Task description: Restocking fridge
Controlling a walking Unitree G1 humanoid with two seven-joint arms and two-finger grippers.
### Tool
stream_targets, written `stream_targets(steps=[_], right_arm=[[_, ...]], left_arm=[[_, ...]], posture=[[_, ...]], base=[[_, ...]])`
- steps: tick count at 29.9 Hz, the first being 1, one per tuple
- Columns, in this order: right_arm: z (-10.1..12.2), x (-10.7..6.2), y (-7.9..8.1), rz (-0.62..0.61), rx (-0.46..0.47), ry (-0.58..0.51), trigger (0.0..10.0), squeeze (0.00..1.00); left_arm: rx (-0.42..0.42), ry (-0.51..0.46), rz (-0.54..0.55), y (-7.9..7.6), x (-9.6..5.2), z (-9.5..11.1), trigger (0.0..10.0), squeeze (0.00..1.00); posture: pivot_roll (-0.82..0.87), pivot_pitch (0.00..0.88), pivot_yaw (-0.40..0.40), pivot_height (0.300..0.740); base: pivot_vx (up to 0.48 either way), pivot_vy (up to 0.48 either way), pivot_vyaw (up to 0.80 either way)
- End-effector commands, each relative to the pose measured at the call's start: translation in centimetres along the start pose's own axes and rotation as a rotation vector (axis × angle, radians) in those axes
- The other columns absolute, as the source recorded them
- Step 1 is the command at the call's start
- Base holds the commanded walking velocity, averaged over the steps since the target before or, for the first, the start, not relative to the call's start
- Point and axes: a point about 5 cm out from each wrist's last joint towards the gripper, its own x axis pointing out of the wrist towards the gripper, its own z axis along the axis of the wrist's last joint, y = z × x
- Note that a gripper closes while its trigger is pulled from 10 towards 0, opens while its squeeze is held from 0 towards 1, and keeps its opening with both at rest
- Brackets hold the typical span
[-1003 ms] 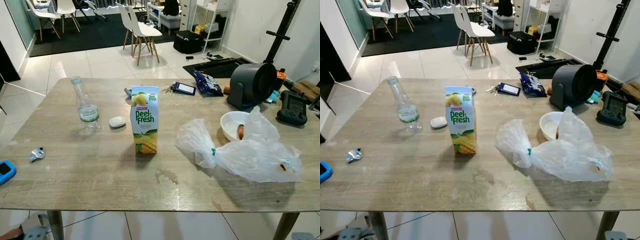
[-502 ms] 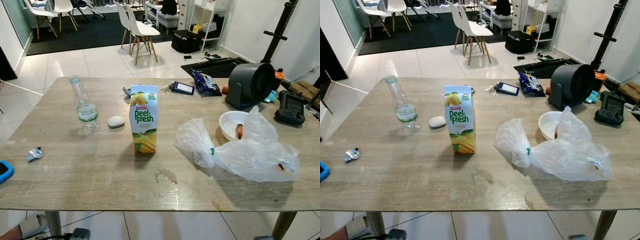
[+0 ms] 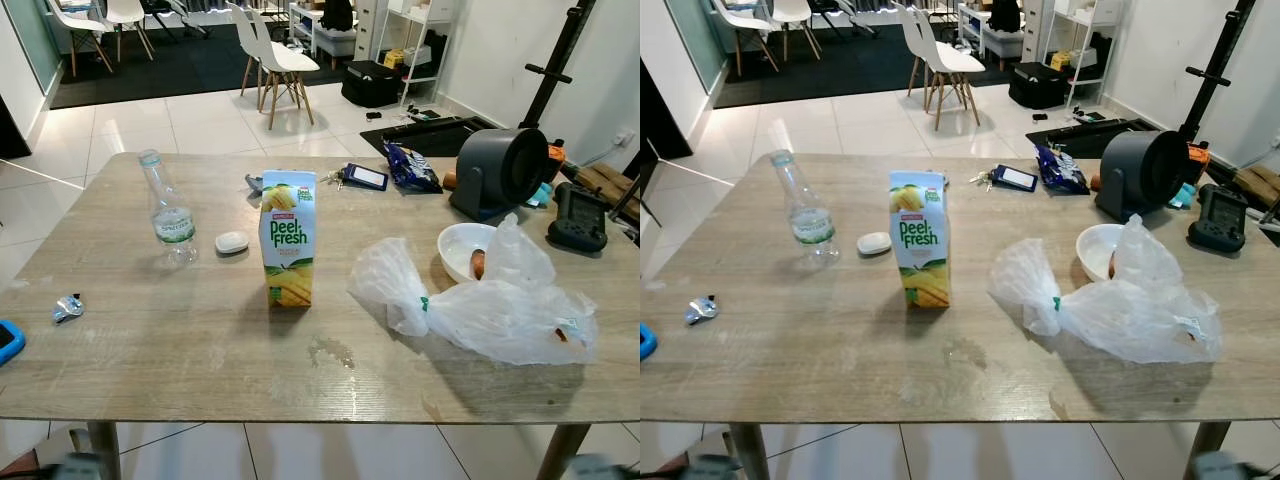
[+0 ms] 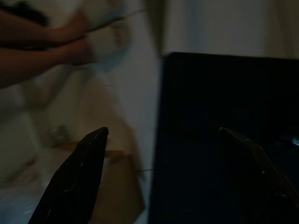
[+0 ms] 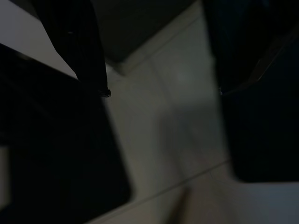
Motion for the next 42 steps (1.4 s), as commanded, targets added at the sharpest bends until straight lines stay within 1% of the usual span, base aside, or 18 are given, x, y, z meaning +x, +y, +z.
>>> stream_targets(steps=[1,3,4,8,9,12,15,21,22,23,25,27,32,34,35,37,38,42], right_arm=[[-0.2,0.0,1.7,0.045,0.016,0.007,10.0,0.00],[-0.3,0.0,3.5,0.088,0.000,0.008,10.0,0.00],[-0.3,0.0,3.5,0.088,0.000,0.008,10.0,0.00],[-1.0,-0.9,10.8,0.265,-0.052,0.015,10.0,0.00],[-1.0,-0.9,10.8,0.265,-0.052,0.015,10.0,0.00],[-1.4,-1.7,13.8,0.345,-0.074,0.018,10.0,0.00],[-1.4,-1.6,13.5,0.342,-0.070,0.020,10.0,0.00],[-0.8,-0.6,9.2,0.239,-0.059,0.012,10.0,0.00],[-0.6,-0.4,8.1,0.210,-0.053,0.008,10.0,0.00],[-0.6,-0.4,8.1,0.210,-0.053,0.008,10.0,0.00],[-0.3,-0.1,5.7,0.150,-0.044,0.006,10.0,0.00],[-0.3,-0.1,5.6,0.149,-0.046,0.006,10.0,0.00],[-0.8,-0.4,7.7,0.201,-0.056,0.016,10.0,0.00],[-1.2,-0.7,9.7,0.252,-0.079,0.022,10.0,0.00],[-1.2,-0.7,9.7,0.252,-0.079,0.022,10.0,0.00],[-1.5,-1.2,11.9,0.321,-0.119,0.020,10.0,0.00],[-1.5,-1.2,11.9,0.321,-0.119,0.020,10.0,0.00],[-2.3,-2.0,14.3,0.387,-0.157,0.033,10.0,0.00]], left_arm=[[-0.024,0.018,-0.010,-0.5,0.0,-0.5,10.0,0.00],[-0.022,0.022,-0.052,-2.2,0.3,-0.6,10.0,0.00],[-0.022,0.022,-0.052,-2.2,0.3,-0.6,10.0,0.00],[-0.021,0.012,-0.244,-10.3,0.8,-0.6,10.0,0.00],[-0.021,0.012,-0.244,-10.3,0.8,-0.6,10.0,0.00],[0.004,0.011,-0.342,-14.0,0.4,-0.7,10.0,0.00],[-0.003,0.009,-0.332,-13.5,0.5,-0.6,10.0,0.00],[-0.025,-0.008,-0.180,-7.4,1.0,0.3,10.0,0.00],[-0.030,-0.013,-0.138,-5.7,0.9,0.5,10.0,0.00],[-0.030,-0.013,-0.138,-5.7,0.9,0.5,10.0,0.00],[-0.034,-0.023,-0.050,-2.1,0.6,1.0,10.0,0.00],[-0.033,-0.023,-0.046,-2.0,0.6,1.0,10.0,0.00],[-0.034,-0.011,-0.105,-4.5,0.8,0.4,10.0,0.00],[-0.033,0.004,-0.163,-6.9,0.8,-0.3,10.0,0.00],[-0.033,0.004,-0.163,-6.9,0.8,-0.3,10.0,0.00],[-0.002,0.026,-0.242,-9.9,0.7,-1.2,10.0,0.00],[-0.002,0.026,-0.242,-9.9,0.7,-1.2,10.0,0.00],[-0.002,0.055,-0.318,-13.1,0.2,-2.4,10.0,0.00]], posture=[[0.04,0.025,-0.029,0.740],[0.05,0.023,-0.026,0.740],[0.05,0.023,-0.026,0.740],[0.05,0.021,-0.027,0.740],[0.05,0.021,-0.027,0.740],[0.06,0.024,-0.024,0.740],[0.06,0.024,-0.024,0.740],[0.06,0.025,-0.031,0.740],[0.06,0.025,-0.031,0.740],[0.06,0.025,-0.031,0.740],[0.05,0.026,-0.029,0.740],[0.05,0.026,-0.029,0.740],[0.06,0.023,-0.033,0.740],[0.06,0.021,-0.038,0.740],[0.06,0.021,-0.038,0.740],[0.06,0.017,-0.042,0.740],[0.06,0.017,-0.042,0.740],[0.06,0.006,-0.045,0.740]], base=[[0.000,0.000,0.00],[0.000,0.000,0.00],[0.000,0.000,0.00],[0.000,0.000,0.00],[0.000,0.000,0.00],[0.000,0.000,0.00],[0.000,0.000,0.00],[0.000,0.000,0.00],[0.000,0.000,0.00],[0.000,0.000,0.00],[0.000,0.000,0.00],[0.000,0.000,0.00],[0.000,0.000,0.00],[0.000,0.000,0.00],[0.000,0.000,0.00],[0.000,0.000,0.00],[0.000,0.000,0.00],[0.000,0.000,0.00]])
